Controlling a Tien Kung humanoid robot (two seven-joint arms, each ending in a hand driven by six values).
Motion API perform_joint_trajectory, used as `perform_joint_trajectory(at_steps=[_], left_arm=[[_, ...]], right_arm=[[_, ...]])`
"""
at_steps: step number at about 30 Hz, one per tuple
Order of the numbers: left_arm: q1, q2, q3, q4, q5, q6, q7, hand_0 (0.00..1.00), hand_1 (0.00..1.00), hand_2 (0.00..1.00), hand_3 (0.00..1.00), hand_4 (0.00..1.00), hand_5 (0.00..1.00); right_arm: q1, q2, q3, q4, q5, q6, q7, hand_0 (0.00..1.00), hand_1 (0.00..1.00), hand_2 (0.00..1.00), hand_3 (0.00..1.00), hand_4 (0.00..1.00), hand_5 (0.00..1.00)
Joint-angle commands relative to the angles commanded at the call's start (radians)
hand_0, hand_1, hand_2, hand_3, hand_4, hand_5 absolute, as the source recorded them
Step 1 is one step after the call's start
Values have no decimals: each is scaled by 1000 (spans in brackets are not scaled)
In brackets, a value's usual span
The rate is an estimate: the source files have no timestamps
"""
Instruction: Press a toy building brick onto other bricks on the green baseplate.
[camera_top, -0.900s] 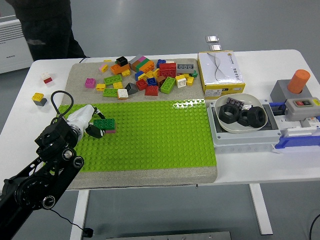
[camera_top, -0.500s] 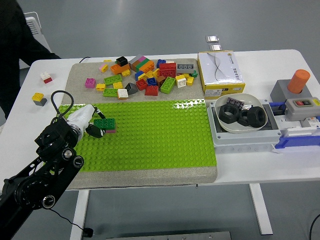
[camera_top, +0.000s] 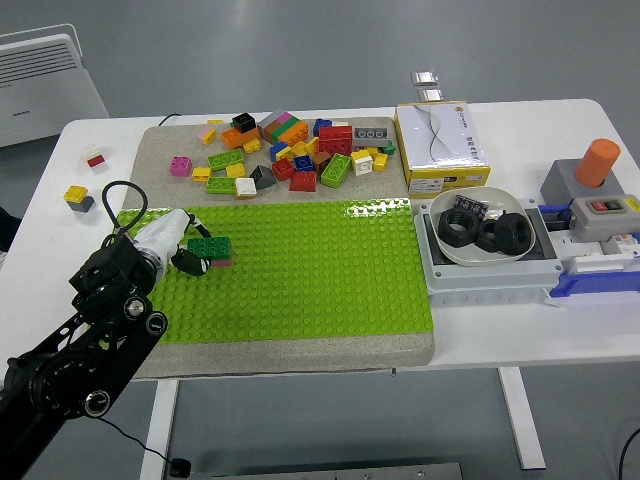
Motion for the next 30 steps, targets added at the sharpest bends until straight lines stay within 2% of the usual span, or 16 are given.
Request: perform_joint_trajectory(at_steps=[9,30], left_arm=[[0,0,-1,-1,0,-2,-3,973,946,921,665,527,2],[-1,3,6,0,-5,-12,-6,973,951,927,661,553,2]], right_arm=[[0,0,-1,0,1,0,0,713,732,792,803,840,998],[-3,1,7,0,-5,-1,0,713,733,792,803,840,998]])
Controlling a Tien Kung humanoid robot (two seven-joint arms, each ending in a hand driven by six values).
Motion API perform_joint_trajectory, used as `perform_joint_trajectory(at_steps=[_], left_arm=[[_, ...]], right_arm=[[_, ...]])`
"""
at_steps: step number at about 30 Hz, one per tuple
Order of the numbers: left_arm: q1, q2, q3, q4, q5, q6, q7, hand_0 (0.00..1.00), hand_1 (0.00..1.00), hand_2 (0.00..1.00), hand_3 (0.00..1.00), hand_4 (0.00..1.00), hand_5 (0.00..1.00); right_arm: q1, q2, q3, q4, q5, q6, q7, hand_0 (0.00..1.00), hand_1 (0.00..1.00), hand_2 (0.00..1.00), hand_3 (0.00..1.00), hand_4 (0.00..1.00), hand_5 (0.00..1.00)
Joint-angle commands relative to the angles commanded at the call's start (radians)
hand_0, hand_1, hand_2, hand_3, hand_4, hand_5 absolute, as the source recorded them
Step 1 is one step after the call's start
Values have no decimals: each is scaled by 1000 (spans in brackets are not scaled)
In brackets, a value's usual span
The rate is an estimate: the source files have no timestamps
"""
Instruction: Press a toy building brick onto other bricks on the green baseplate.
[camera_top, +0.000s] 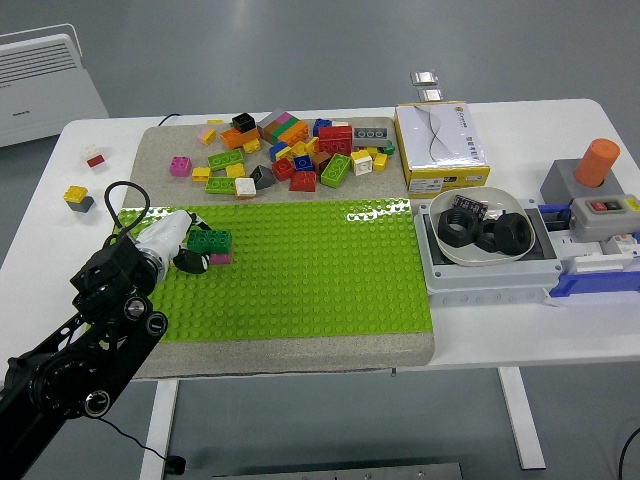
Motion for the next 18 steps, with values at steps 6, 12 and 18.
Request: perform_joint_trajectory(at_steps=[6,12,18], left_arm=[[1,2,1,-2,-5,-18,-1,974,954,929,668,569,2],[2,4,0,-6,-7,-33,-1,976,960,938,691,602,2],[0,4,-3,-6,-10,-40,-3,976,963,947,755,672,2]], right_arm=[[-1,-1,1,0,0,-1,0,713,733,792,803,839,998],[-2,-1,4,0,-2,-1,0,713,733,792,803,838,998],[-1,0,6,0,-4,0,0,713,733,792,803,837,998]])
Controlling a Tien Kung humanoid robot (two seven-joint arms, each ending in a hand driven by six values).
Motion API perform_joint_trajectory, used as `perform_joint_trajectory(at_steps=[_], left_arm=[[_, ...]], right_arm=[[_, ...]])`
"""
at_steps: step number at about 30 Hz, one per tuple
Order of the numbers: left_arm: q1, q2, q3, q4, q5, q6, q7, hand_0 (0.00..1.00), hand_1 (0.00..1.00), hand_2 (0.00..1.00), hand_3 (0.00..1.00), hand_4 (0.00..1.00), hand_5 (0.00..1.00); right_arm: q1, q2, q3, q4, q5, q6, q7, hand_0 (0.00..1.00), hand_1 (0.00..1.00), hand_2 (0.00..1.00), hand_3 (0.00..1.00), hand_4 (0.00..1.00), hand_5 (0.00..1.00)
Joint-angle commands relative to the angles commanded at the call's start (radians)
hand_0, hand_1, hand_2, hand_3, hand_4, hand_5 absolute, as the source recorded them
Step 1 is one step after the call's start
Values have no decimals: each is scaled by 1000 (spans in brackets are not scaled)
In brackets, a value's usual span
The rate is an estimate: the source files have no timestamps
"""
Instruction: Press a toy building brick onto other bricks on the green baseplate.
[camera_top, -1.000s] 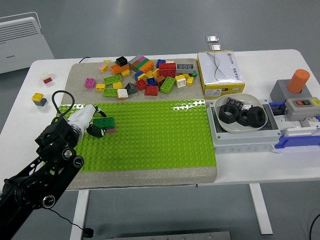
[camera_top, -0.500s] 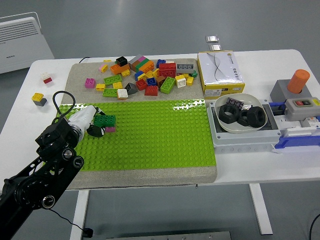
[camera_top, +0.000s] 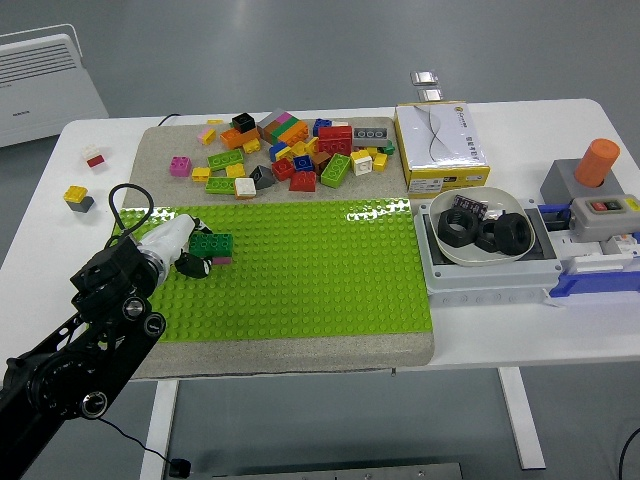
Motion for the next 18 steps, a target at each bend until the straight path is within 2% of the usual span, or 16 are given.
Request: perform_joint_trajectory(at_steps=[2,3,18], left_arm=[[0,0,-1,1,-1,-1,0,976,963,947,755,672,2],[0,0,-2,2,-1,-1,0,977,967,950,792,732,2],[1,4,-15,-4,0,-13,2,980,971,953,800,768,2]], right_arm=[[0,0,1,0,-1,0,0,713,733,792,803,837,998],[0,0,1,0,-1,0,0,713,733,792,803,838,998],[1,0,5,0,-5,1,1,714,733,793,803,838,998]])
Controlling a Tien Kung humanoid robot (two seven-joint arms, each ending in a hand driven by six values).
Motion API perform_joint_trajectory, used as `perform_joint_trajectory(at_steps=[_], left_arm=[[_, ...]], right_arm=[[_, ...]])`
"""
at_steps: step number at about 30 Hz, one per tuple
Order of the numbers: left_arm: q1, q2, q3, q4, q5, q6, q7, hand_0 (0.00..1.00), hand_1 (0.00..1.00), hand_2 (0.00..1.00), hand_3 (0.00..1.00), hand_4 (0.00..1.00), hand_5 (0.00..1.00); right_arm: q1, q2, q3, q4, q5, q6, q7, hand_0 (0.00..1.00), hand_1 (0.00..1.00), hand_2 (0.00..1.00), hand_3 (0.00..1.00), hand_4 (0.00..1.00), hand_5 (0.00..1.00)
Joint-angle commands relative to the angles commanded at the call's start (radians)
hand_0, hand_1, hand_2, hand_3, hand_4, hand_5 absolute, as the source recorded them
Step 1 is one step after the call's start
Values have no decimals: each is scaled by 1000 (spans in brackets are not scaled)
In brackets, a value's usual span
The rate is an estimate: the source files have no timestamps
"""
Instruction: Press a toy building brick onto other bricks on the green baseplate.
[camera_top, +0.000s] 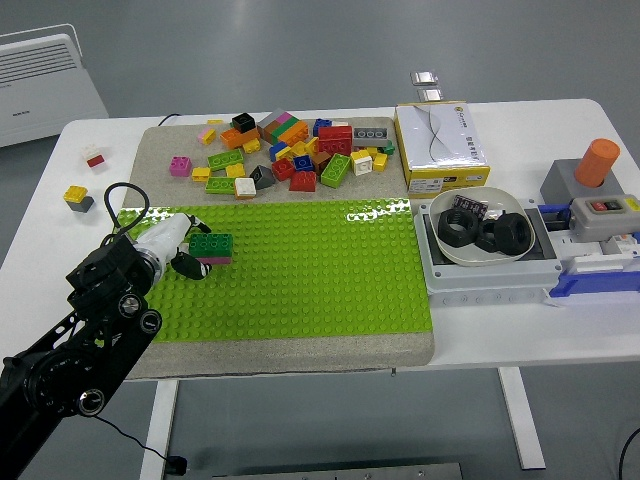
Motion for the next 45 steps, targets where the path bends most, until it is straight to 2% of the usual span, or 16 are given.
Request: perform_joint_trajectory(at_steps=[2,3,6,10,14,16,21,32,45], left_arm=[[1,2,-3,-6,1,-4,0,980,971,953,800,768,2],[2,3,-5,-10,2,-6,1,983,976,965,809,821,2],[7,7,-14,-32,12,-11,3,983,976,965,809,821,2],[19,24,-21,-92,25,-22,9,984,976,965,810,847,2],[37,51,-12,-177,37,-30,19,984,976,965,810,847,2],[43,59,-4,-213,46,-32,24,984,974,959,771,834,2],[56,70,28,-256,61,-32,28,984,975,957,761,841,2],[78,80,38,-247,70,-35,28,985,974,958,754,830,2],[92,95,38,-232,72,-40,28,989,978,956,738,881,34]], right_arm=[[0,0,-1,0,1,0,0,714,733,793,803,838,998],[0,0,-1,0,1,0,0,716,732,792,803,838,998],[0,0,0,0,1,0,0,716,732,792,803,838,998],[-1,-1,3,0,0,0,1,716,733,792,803,838,998],[-3,-2,4,0,0,0,1,716,733,792,803,838,998],[-4,-2,4,0,-1,0,1,715,733,791,802,838,998],[-4,-2,5,0,-2,-1,0,716,732,792,802,839,998],[-6,-2,2,0,1,-1,0,716,732,791,802,839,998],[-9,-3,-2,0,1,-2,-1,716,732,791,801,839,998]])
